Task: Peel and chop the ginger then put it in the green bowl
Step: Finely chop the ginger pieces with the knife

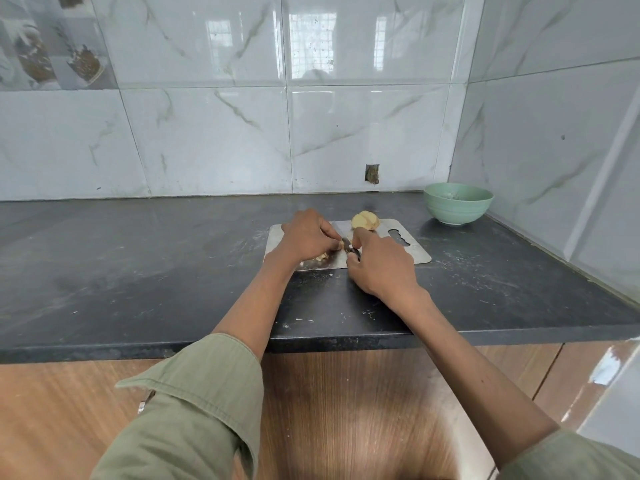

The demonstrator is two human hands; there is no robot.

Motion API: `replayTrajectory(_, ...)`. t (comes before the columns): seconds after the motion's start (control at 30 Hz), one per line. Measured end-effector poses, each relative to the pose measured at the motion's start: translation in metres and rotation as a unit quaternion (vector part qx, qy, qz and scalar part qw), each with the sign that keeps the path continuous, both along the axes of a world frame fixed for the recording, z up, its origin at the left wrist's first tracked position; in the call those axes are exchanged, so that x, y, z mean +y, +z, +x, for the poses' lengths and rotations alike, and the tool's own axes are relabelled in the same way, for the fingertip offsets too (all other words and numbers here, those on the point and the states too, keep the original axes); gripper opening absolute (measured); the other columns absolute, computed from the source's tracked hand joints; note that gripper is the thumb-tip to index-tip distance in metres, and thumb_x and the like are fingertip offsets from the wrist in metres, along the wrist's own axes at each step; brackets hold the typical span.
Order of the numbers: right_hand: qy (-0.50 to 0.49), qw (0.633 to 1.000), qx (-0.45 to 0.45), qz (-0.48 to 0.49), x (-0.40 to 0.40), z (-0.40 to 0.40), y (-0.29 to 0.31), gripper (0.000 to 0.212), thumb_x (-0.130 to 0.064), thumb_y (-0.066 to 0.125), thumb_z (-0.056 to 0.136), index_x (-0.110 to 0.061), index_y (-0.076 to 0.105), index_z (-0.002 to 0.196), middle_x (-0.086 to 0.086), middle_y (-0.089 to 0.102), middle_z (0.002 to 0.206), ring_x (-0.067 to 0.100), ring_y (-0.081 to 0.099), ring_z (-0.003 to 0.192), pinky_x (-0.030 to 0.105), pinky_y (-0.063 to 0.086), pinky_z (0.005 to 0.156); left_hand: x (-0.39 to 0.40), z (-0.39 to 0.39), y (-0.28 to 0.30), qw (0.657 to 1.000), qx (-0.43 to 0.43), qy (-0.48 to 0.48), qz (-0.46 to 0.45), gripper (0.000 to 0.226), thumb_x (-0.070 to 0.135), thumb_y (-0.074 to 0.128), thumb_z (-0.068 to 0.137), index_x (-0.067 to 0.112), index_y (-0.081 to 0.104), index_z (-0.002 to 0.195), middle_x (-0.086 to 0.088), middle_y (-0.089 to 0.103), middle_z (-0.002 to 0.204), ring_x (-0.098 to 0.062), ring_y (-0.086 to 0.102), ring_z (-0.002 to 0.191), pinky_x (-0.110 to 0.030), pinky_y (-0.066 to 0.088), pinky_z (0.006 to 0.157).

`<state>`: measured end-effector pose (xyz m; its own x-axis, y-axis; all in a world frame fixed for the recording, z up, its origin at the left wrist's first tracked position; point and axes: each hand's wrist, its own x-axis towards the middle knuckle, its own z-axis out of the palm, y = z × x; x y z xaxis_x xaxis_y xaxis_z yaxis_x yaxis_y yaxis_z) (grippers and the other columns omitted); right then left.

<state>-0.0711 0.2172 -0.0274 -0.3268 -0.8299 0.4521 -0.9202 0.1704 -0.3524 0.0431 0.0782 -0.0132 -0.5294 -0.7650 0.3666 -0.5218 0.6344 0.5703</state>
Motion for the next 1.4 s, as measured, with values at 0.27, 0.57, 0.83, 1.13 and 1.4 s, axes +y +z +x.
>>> replayTrajectory(0.27, -0.025, 0.999, 0.042, -0.018, 0.004, 0.008, -0.007, 0.018, -0.029, 0.052, 0.096, -0.019, 0.051, 0.111, 0.005, 0.046, 0.086, 0.037, 0.057, 0.091, 0.037, 0.033, 0.068, -0.006, -0.001, -0.004, 1.0, -0.001, 0.018, 0.019, 0.022, 0.025, 0.089, 0.069, 0.043, 0.077, 0.063, 0.024, 0.072, 0.066, -0.004, 0.071, 0.083, -0.048, 0.057, 0.091)
replayTrajectory(0.57, -0.015, 1.0, 0.014, -0.024, 0.005, 0.005, -0.008, 0.016, -0.029, 0.05, 0.096, -0.019, 0.052, 0.108, 0.004, 0.049, 0.086, 0.035, 0.054, 0.087, 0.038, 0.036, 0.069, -0.011, 0.0, -0.004, 1.0, -0.013, 0.002, 0.013, 0.022, 0.03, 0.087, 0.073, 0.047, 0.076, 0.064, 0.025, 0.072, 0.066, -0.002, 0.07, 0.087, -0.051, 0.052, 0.098)
replayTrajectory(0.83, -0.007, 1.0, 0.007, -0.021, 0.005, 0.004, -0.007, 0.017, -0.029, 0.051, 0.095, -0.02, 0.053, 0.109, 0.004, 0.048, 0.087, 0.036, 0.055, 0.09, 0.039, 0.036, 0.07, -0.004, -0.004, -0.004, 0.999, -0.022, 0.024, -0.013, 0.023, 0.04, 0.09, 0.072, 0.048, 0.073, 0.058, 0.032, 0.067, 0.062, -0.002, 0.067, 0.088, -0.051, 0.045, 0.101)
replayTrajectory(1.13, -0.023, 0.999, 0.015, -0.028, 0.01, 0.006, -0.008, 0.017, -0.031, 0.052, 0.092, -0.02, 0.052, 0.106, 0.004, 0.051, 0.086, 0.034, 0.054, 0.085, 0.037, 0.037, 0.068, 0.001, -0.01, -0.005, 0.995, -0.027, 0.083, -0.048, 0.007, 0.042, 0.082, 0.077, 0.037, 0.081, 0.072, 0.025, 0.063, 0.054, -0.004, 0.065, 0.08, -0.047, 0.042, 0.096)
replayTrajectory(1.4, -0.014, 0.999, 0.001, -0.039, 0.008, 0.005, -0.009, 0.021, -0.032, 0.049, 0.098, -0.018, 0.052, 0.114, 0.007, 0.056, 0.09, 0.037, 0.06, 0.09, 0.038, 0.038, 0.068, 0.001, -0.002, 0.001, 0.998, -0.02, 0.055, -0.028, 0.005, 0.031, 0.081, 0.082, 0.035, 0.084, 0.082, 0.026, 0.064, 0.06, -0.002, 0.063, 0.089, -0.035, 0.028, 0.08)
